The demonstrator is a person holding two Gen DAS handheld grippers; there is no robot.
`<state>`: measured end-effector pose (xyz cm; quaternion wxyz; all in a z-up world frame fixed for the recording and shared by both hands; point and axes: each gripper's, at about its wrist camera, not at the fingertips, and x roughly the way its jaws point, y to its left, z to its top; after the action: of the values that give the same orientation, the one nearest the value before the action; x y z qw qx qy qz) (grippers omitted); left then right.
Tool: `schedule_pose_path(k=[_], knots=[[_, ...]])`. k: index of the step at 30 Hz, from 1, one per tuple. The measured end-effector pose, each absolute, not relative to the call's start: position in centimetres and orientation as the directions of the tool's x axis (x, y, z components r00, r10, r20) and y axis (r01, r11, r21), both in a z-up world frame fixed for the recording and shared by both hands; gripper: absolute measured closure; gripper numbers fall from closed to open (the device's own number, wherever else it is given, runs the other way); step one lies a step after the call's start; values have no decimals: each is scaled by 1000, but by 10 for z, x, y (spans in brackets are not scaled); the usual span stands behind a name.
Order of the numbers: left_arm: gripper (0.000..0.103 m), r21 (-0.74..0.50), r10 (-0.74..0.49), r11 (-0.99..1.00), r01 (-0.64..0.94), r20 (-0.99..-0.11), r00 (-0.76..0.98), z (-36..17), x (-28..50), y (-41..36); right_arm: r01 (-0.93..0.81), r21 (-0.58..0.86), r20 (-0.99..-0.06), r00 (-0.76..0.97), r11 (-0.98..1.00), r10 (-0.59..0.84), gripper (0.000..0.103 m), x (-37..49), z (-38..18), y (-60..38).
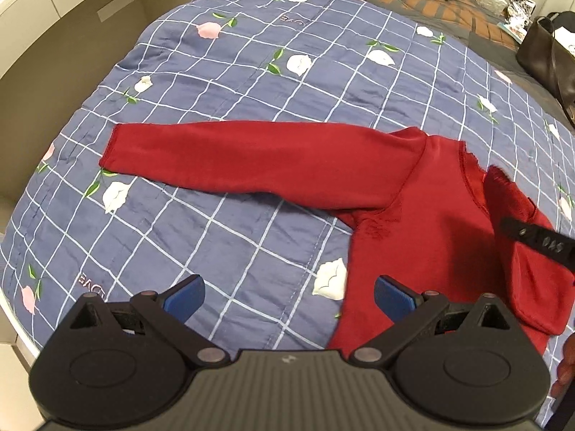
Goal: Fold small clothes
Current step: 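Carry the held cuff across the sweater body toward the collar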
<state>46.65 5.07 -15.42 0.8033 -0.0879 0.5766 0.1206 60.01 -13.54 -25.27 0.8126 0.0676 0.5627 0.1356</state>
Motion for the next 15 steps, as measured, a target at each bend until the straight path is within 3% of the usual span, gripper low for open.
schedule_pose_path(k=[2,5,7,12,15], knots=[[1,-1,89,959,-284,-948,304,-157,469,49,-141,279,-896,317,950,310,88,597,-259,-132],[1,-9,74,966,-259,-948,309,-158,475,42,-112,312,-889,317,944,331,70,590,-258,-144],[1,-11,65,971,-237,-948,312,-160,480,33,-86,332,-880,329,939,342,46,585,-254,-161],[1,-29,30,983,-182,-950,312,-172,493,3,25,348,-872,375,937,314,31,567,-248,-227],[1,-29,17,989,-145,-952,305,-185,502,-22,121,317,-887,390,941,248,31,556,-251,-276]])
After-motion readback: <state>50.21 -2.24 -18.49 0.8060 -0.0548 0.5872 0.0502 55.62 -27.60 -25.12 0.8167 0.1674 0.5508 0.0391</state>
